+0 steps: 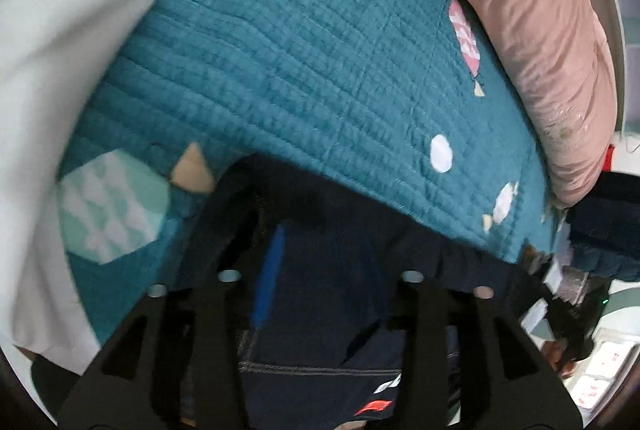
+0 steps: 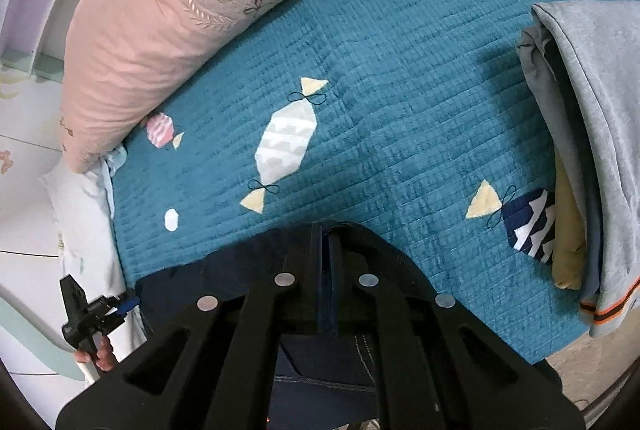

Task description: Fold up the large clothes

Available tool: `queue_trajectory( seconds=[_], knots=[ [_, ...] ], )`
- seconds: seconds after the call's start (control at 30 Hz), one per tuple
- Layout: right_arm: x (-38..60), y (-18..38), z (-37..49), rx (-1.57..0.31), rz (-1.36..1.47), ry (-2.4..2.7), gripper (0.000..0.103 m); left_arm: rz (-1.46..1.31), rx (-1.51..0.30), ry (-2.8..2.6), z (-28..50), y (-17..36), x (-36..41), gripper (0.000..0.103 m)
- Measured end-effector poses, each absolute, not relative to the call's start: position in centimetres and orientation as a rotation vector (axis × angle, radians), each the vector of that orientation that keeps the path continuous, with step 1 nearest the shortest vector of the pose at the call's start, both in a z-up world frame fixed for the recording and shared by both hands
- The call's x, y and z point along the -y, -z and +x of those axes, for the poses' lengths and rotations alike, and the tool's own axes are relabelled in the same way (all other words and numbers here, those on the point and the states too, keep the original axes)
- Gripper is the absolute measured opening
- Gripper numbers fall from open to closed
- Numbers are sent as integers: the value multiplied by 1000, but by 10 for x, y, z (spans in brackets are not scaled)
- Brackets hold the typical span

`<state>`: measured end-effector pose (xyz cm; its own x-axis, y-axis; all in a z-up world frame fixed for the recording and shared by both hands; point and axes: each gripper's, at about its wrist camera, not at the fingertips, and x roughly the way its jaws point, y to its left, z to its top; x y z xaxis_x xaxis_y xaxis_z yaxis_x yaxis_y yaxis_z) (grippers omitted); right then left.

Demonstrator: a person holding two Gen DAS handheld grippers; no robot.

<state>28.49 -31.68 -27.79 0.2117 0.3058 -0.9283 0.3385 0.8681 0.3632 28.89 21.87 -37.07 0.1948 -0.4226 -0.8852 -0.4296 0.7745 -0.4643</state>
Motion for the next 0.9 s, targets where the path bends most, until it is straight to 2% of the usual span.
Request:
queue_trajectory(
  seconds=[0.07, 0.13, 0.3, 0.33, 0.37, 0.4, 0.47, 0.57, 0.73, 0.83, 0.9],
  knots=[
    [317, 282, 285, -1389, 559, 32, 6, -739, -1405, -31, 290, 363, -219, 45],
    [318, 286, 285, -1401, 553, 38, 6, -688, -1401, -34, 291, 353, -217, 59],
    [320, 294, 284, -1407, 552, 37, 6, -608, -1455, -32, 293, 351, -222, 59],
    [319, 295, 284, -1410, 542, 33, 6, -608, -1479, -32, 294, 358, -224, 57],
    [319, 296, 283, -1412, 534, 31, 6, -613, -1497, -23, 295, 365, -224, 43],
    [319, 298, 282, -1412, 532, 29, 6, -621, -1530, 0, 296, 375, -222, 36],
    [321, 299, 281, -1409, 545, 28, 6, -580, -1563, 20, 299, 390, -216, 27],
    [323, 303, 280, -1408, 564, 27, 6, -649, -1544, 42, 302, 404, -221, 21],
    [323, 329, 282, -1452, 562, 63, 7, -822, -1476, 11, 299, 416, -237, 18],
    [324, 353, 283, -1500, 575, 96, 9, -738, -1414, -6, 292, 401, -227, 15],
    [326, 360, 283, -1496, 630, 89, 3, -715, -1370, -13, 288, 388, -223, 14]
  ],
)
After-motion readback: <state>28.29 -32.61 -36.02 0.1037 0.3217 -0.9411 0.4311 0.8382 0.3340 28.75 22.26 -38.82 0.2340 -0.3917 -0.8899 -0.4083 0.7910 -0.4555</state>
